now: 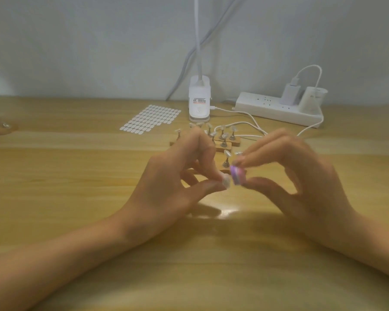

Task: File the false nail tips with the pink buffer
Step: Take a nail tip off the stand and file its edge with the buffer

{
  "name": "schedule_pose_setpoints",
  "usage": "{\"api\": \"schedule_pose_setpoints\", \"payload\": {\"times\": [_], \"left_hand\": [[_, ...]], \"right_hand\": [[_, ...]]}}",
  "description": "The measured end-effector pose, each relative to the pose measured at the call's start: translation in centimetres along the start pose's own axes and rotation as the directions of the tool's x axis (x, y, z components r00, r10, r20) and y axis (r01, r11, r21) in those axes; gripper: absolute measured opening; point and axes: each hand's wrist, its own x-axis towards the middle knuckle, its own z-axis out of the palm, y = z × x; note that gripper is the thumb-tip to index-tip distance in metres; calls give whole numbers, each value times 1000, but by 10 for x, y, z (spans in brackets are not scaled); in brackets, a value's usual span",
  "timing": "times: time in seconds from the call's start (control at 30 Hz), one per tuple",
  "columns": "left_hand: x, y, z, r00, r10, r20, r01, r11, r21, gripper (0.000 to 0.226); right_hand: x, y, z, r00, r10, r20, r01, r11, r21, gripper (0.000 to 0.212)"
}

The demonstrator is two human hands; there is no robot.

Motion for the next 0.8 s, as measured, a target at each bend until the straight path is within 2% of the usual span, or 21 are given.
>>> {"api": "schedule_pose_setpoints", "payload": {"times": [0.07,0.17,0.27,0.33,0.4,0.47,0.53,0.63,0.7,0.77,0.8], "left_hand": [[0,0,-1,1000,5,-12,-4,1000,24,34],[-1,-1,1,1000,9,-19,-8,998,55,40],[0,1,1,999,29,-30,-27,996,80,41],[0,1,1,999,25,-37,-21,995,96,41],[-1,2,2,999,24,-42,-20,995,102,42],[-1,2,2,999,34,-40,-29,994,109,42],[-1,3,2,999,33,-35,-29,992,124,40],[-1,2,2,999,19,-39,-14,993,119,40],[-1,3,3,999,40,-33,-35,992,123,41],[-1,3,2,998,44,-34,-39,990,137,40],[0,3,2,999,35,-37,-29,990,137,39]], "right_hand": [[-1,1,2,999,16,43,-14,999,-43,9],[0,3,-2,996,84,-16,-85,995,-46,7],[1,-1,1,1000,-16,8,16,1000,-2,13],[0,3,1,998,19,54,-15,997,-73,10],[0,5,-1,998,66,14,-64,993,-101,9],[1,2,-1,1000,-3,-16,3,998,-55,12],[0,1,2,998,-59,37,61,996,-59,12],[-2,5,-2,1000,12,19,-10,994,-107,10],[-1,2,-3,999,-37,-24,35,997,-69,14],[-2,2,1,996,-80,36,82,995,-63,13],[-2,4,2,997,-53,63,59,994,-89,10]]}}
